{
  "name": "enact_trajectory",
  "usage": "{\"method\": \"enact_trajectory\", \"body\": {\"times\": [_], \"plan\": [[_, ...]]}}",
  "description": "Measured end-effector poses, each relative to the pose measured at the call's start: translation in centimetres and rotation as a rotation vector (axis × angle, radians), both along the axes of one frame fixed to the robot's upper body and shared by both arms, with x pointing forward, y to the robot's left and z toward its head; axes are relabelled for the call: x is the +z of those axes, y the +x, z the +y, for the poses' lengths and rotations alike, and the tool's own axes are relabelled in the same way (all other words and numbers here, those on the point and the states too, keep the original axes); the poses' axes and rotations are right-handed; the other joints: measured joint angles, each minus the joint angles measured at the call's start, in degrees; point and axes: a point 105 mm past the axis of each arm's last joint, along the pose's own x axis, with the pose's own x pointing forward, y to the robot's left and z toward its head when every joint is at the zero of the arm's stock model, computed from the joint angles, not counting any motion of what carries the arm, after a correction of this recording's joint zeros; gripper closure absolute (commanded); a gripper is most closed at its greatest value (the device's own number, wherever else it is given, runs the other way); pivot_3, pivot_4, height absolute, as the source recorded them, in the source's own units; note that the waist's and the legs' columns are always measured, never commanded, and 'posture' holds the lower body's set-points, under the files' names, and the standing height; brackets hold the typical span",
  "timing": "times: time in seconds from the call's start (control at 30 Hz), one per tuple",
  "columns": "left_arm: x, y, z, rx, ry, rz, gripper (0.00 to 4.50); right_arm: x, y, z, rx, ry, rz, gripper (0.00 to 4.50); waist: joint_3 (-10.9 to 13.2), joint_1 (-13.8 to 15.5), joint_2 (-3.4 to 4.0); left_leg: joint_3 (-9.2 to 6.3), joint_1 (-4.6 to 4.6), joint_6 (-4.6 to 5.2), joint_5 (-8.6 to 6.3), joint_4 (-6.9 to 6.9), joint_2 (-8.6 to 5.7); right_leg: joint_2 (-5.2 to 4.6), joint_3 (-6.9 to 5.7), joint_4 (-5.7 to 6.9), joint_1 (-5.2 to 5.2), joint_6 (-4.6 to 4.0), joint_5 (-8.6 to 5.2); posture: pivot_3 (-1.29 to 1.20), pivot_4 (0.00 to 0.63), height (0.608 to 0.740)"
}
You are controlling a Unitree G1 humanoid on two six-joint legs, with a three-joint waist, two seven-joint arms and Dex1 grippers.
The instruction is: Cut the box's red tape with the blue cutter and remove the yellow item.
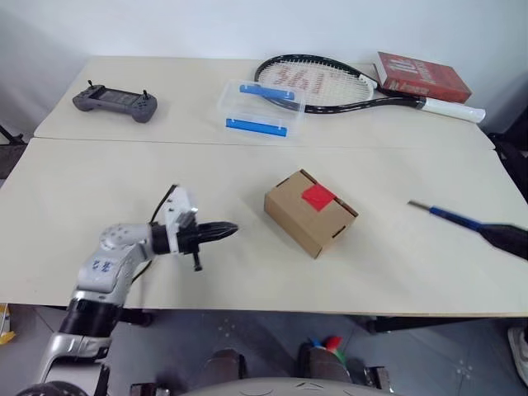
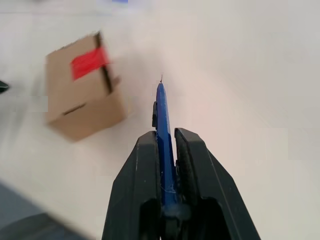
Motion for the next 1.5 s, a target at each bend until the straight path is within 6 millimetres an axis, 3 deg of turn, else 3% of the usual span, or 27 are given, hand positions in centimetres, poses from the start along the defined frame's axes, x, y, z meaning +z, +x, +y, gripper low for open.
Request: {"method": "enact_trajectory", "body": {"times": [0.1,0.2,0.37,0.47,0.57,0.67,0.87,1.1,1.5], "plan": [[2.0,0.6,-2.2,-0.047,-0.005,0.004,4.50,3.0,1.2,1.3,0.084,-0.069,-0.098,4.33,0.0,-0.5,0.02,-0.02,0.00,-0.04,0.05,0.04,0.01,0.00,0.00,0.04,0.01,0.00,0.00,0.00,0.150,0.740],[3.1,1.4,-4.0,-0.044,-0.018,0.015,4.50,4.2,2.2,2.9,0.151,-0.100,-0.130,4.33,0.0,-0.8,0.00,-0.11,-0.01,-0.05,0.06,0.04,0.02,0.00,-0.06,0.06,0.03,0.01,0.00,0.00,0.150,0.740],[4.1,3.4,-6.2,0.001,0.080,-0.029,4.50,3.5,4.6,7.5,0.292,-0.126,-0.068,4.33,0.0,-1.0,0.01,-0.11,-0.04,-0.07,0.08,0.05,0.00,0.00,-0.07,0.01,0.02,0.02,0.01,0.00,0.150,0.740],[3.4,4.1,-7.4,0.016,0.116,-0.026,4.50,3.6,6.4,10.3,0.324,-0.139,-0.053,4.33,0.0,-1.1,0.01,-0.12,-0.06,-0.08,0.08,0.04,0.01,0.00,-0.09,0.02,-0.01,0.02,0.01,0.00,0.150,0.740],[2.2,4.5,-8.0,0.036,0.162,-0.017,4.50,3.2,8.1,11.7,0.301,-0.161,-0.013,4.33,0.0,-1.1,0.01,-0.15,-0.19,-0.10,0.09,-0.01,0.01,0.00,-0.20,0.05,-0.13,0.02,0.01,0.00,0.150,0.740],[2.4,4.9,-8.6,0.060,0.197,-0.070,4.50,2.7,9.1,13.2,0.308,-0.190,0.033,4.33,0.0,-0.7,0.01,-0.19,-0.26,-0.10,0.09,0.00,-0.01,-0.02,-0.26,0.05,-0.16,0.03,0.01,0.00,0.150,0.740],[2.3,4.7,-9.5,0.055,0.203,-0.065,4.50,2.7,9.9,14.3,0.315,-0.235,0.112,4.33,0.0,-0.6,0.01,-0.20,-0.26,-0.10,0.09,-0.01,-0.01,-0.03,-0.30,0.06,-0.16,0.04,0.02,0.00,0.150,0.740],[2.0,3.8,-9.7,0.049,0.211,-0.070,4.50,2.7,11.1,13.6,0.277,-0.258,0.162,4.33,0.0,-1.0,0.02,-0.18,-0.24,-0.10,0.09,-0.01,0.00,-0.03,-0.31,0.08,-0.16,0.04,0.02,0.00,0.150,0.740],[1.7,3.5,-10.0,0.060,0.199,-0.059,4.50,1.8,11.4,14.3,0.325,-0.257,0.185,4.33,0.0,-0.9,0.03,-0.18,-0.23,-0.10,0.09,0.04,0.00,-0.03,-0.30,0.12,-0.15,0.04,0.02,0.00,0.150,0.740]]}}
